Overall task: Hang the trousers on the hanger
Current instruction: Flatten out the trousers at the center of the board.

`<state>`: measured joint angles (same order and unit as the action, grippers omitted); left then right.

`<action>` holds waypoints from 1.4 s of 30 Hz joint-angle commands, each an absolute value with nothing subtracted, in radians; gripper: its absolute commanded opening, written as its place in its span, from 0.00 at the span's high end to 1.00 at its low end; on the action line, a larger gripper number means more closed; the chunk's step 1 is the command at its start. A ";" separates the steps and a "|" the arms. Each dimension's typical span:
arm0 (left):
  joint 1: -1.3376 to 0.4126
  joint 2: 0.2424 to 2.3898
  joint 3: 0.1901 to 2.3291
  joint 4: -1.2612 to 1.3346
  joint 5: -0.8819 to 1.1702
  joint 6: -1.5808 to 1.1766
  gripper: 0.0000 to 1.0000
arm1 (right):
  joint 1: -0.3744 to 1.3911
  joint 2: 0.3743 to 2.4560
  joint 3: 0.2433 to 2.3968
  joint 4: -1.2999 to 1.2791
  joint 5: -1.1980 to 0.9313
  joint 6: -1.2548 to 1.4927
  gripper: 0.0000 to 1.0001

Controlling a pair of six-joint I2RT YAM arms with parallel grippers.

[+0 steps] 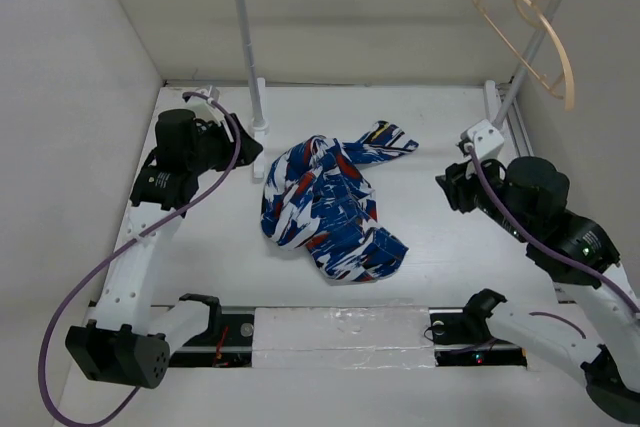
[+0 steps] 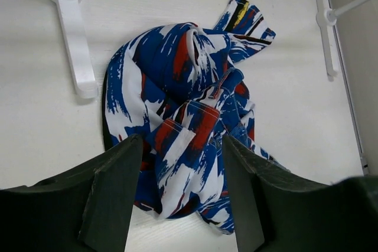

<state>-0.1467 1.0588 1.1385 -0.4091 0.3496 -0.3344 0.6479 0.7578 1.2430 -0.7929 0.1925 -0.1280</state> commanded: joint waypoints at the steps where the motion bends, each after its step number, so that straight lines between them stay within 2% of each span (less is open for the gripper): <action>1: -0.143 1.049 1.161 -0.422 0.322 -0.328 0.49 | 0.643 0.796 1.233 -0.752 0.131 -0.164 0.59; 2: -0.143 1.052 1.175 -0.440 0.286 -0.318 0.51 | 0.643 0.828 1.235 -0.749 0.111 -0.173 0.90; 3: -0.143 1.063 1.219 -0.483 0.220 -0.313 0.58 | 0.643 0.881 1.238 -0.724 0.010 -0.231 1.00; 7: -0.143 1.078 1.250 -0.483 0.157 -0.356 0.61 | 0.643 0.936 1.206 -0.655 -0.054 -0.256 1.00; 10: -0.143 1.147 1.272 -0.453 0.234 -0.422 0.68 | 0.643 1.006 1.178 -0.585 -0.097 -0.281 1.00; 12: -0.143 1.207 1.232 -0.446 0.264 -0.468 0.78 | 0.643 1.076 1.169 -0.548 -0.141 -0.305 0.89; 13: -0.143 1.216 1.203 -0.427 0.262 -0.480 0.88 | 0.643 1.101 1.166 -0.513 -0.153 -0.313 0.71; 15: -0.143 1.223 1.097 -0.393 0.273 -0.502 0.89 | 0.643 1.193 1.178 -0.491 -0.202 -0.349 0.49; 16: -0.143 1.217 1.062 -0.358 0.284 -0.517 0.82 | 0.643 1.221 1.189 -0.474 -0.210 -0.362 0.37; 18: -0.143 1.203 0.961 -0.327 0.317 -0.541 0.68 | 0.643 1.281 1.221 -0.450 -0.221 -0.385 0.29; 19: -0.143 1.198 0.931 -0.290 0.330 -0.566 0.51 | 0.643 1.336 1.232 -0.418 -0.227 -0.394 0.22; 21: -0.143 1.186 0.840 -0.258 0.345 -0.589 0.38 | 0.643 1.402 1.277 -0.390 -0.239 -0.411 0.17; 22: -0.143 1.189 0.816 -0.220 0.353 -0.595 0.27 | 0.643 1.472 1.302 -0.385 -0.239 -0.416 0.12; 24: -0.143 1.209 0.761 -0.195 0.367 -0.618 0.20 | 0.629 1.543 1.377 -0.385 -0.299 -0.416 0.10; 36: -0.143 1.359 0.643 -0.038 0.307 -0.710 0.22 | 0.591 1.870 1.611 -0.405 -0.488 -0.500 0.12; 39: -0.143 1.413 0.647 -0.023 0.281 -0.716 0.24 | 0.581 1.914 1.634 -0.413 -0.543 -0.505 0.17; 41: -0.143 1.459 0.649 -0.008 0.278 -0.721 0.25 | 0.572 1.931 1.641 -0.414 -0.589 -0.497 0.25; 42: -0.143 1.476 0.650 -0.008 0.279 -0.726 0.25 | 0.572 1.937 1.644 -0.417 -0.601 -0.495 0.31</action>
